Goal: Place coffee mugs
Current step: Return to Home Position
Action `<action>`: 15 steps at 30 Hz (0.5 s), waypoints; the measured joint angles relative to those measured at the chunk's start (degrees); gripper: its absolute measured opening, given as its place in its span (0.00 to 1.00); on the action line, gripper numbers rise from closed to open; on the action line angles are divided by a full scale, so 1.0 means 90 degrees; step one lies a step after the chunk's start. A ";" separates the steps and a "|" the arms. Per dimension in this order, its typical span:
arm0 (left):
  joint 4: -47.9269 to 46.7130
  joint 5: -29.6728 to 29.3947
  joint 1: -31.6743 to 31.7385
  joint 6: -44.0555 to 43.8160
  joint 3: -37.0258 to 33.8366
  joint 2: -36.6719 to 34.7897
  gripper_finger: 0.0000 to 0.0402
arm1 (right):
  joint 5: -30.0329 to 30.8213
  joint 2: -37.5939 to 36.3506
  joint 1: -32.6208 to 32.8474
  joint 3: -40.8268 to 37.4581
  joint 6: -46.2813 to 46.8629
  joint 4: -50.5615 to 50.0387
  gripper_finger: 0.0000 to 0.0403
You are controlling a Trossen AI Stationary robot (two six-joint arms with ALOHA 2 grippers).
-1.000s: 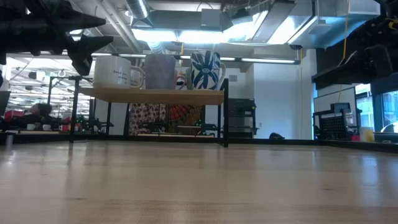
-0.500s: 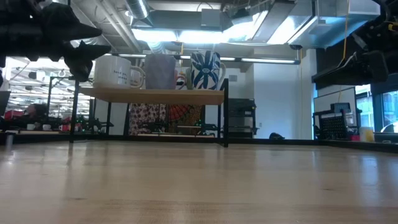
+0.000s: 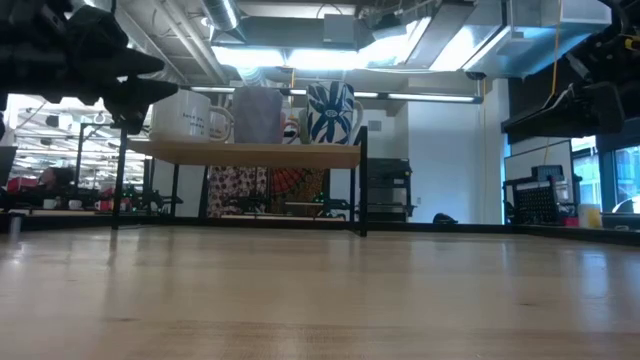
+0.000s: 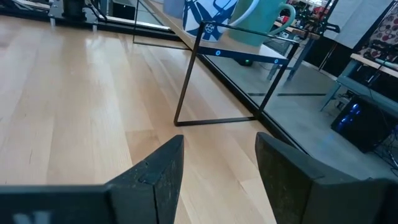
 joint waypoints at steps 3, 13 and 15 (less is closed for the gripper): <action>-0.0137 0.0032 -0.0002 0.0000 0.0000 0.0000 0.41 | -0.0004 0.0000 0.0000 0.0000 0.0000 0.0000 0.46; -0.0325 -0.0133 -0.0002 -0.0005 0.0000 0.0000 0.41 | -0.0006 0.0000 -0.0002 0.0000 0.0000 0.0000 0.46; -0.0328 -0.0133 0.0000 -0.0003 0.0000 0.0000 0.41 | -0.0006 0.0000 -0.0001 0.0000 0.0000 0.0000 0.46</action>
